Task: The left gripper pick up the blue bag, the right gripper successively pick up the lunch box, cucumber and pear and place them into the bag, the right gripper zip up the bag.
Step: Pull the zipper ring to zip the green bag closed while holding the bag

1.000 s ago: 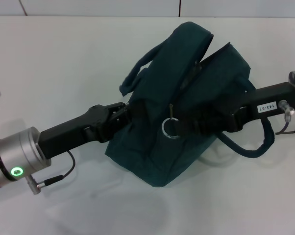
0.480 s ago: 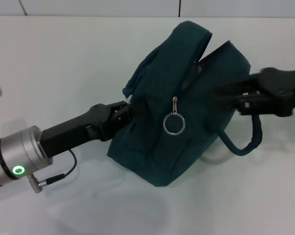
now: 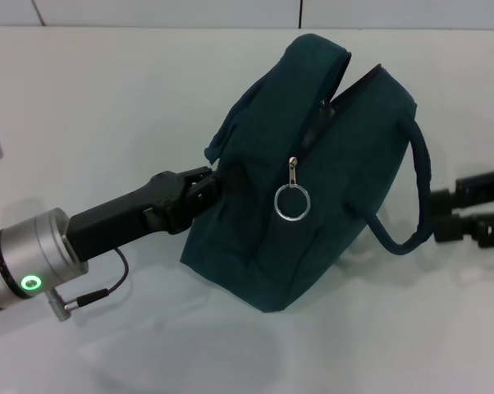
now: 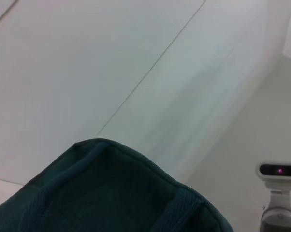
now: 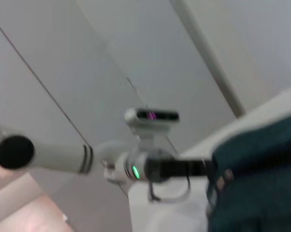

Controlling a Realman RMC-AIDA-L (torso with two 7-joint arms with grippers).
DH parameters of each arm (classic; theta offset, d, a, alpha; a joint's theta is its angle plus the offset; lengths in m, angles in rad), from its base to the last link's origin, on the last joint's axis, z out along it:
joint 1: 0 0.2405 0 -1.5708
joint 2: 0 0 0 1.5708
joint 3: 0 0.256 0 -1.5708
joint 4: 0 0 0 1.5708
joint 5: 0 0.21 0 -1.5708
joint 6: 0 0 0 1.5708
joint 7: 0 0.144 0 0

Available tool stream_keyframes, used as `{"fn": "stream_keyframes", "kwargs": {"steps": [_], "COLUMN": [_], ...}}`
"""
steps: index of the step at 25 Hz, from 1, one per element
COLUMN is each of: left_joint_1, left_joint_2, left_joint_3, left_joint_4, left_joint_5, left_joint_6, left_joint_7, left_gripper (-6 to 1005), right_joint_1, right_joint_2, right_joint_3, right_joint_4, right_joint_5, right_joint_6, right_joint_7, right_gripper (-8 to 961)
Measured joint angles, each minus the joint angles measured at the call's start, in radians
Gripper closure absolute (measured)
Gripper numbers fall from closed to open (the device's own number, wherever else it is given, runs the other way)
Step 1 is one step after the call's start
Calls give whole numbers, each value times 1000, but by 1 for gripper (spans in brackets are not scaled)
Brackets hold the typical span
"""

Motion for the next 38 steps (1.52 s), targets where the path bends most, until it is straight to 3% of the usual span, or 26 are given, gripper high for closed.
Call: {"fn": "stream_keyframes", "kwargs": {"steps": [5,12,24,30,38], "left_joint_1": [-8,-7,-3,-9,-10], "left_joint_2": [1,0,-1,-1,-1], "left_joint_3": [0,0,0,0,1], "left_joint_4": [0,0,-8,-15,-15], "left_joint_5": [-3,-10,-11,-11,-11], "left_joint_6": [0,1,0,0,0], "left_joint_7": [0,0,5,7,8], "left_gripper": [952,952,951,951,952], "right_joint_1": [0,25,46,63,97], "right_joint_2": [15,63,77,99,100], "right_joint_3": [1,-6,-4,-20,-51], "right_joint_4": [11,-6,-19,42,125], "right_joint_5": [-73,-51,-80,-134,-145], "right_joint_6": [48,35,-35,47,148], "right_joint_7": [-25,-41,-37,-60,-101], "right_gripper": [535,535,535,535,535]}}
